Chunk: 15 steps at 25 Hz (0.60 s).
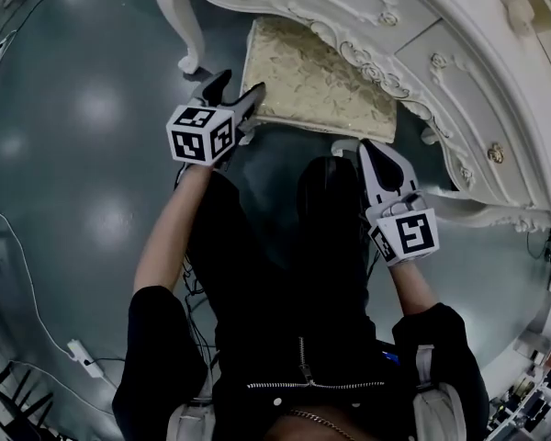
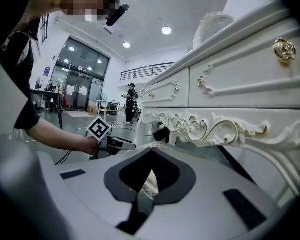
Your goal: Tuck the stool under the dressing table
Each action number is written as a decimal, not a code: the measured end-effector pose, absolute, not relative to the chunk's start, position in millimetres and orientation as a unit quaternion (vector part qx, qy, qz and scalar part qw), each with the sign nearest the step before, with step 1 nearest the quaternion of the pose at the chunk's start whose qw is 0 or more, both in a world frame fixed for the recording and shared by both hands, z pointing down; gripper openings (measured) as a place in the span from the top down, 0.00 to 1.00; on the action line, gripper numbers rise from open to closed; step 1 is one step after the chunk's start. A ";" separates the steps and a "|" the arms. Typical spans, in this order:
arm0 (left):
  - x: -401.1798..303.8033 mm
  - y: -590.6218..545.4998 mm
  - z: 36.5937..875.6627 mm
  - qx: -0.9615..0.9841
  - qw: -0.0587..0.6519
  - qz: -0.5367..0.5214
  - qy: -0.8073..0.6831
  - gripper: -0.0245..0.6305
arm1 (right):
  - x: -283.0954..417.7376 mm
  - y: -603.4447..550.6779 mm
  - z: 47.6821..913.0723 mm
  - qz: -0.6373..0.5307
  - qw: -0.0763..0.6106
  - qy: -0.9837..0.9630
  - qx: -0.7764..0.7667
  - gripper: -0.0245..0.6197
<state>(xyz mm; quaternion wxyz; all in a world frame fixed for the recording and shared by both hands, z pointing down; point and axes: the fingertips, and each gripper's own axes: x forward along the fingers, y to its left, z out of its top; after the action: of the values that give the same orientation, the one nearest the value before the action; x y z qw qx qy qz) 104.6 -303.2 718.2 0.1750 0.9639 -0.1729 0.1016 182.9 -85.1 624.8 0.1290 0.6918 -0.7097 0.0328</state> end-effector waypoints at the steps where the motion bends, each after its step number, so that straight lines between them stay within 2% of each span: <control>1: 99.3 -295.0 719.8 0.964 0.156 0.105 -0.186 0.48 | 182.6 -84.9 625.5 0.034 0.128 -0.709 0.692 0.95; 3: 87.6 -280.3 725.1 0.960 0.148 0.099 -0.217 0.47 | 182.7 -84.3 626.0 0.034 0.128 -0.708 0.693 0.95; 6: 73.3 -258.0 732.9 0.947 0.176 0.075 -0.260 0.47 | 185.3 -83.5 624.2 0.032 0.126 -0.706 0.696 0.95; 15: 103.1 -186.0 764.8 0.890 0.403 0.018 -0.213 0.46 | 195.4 -74.7 627.0 0.031 0.127 -0.700 0.702 0.95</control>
<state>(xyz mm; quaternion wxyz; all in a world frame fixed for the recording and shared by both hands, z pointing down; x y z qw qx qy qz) 103.1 -186.0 764.8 0.4029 0.8899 -0.2133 0.0179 195.4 -74.7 627.0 0.1269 0.7017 -0.7004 0.0314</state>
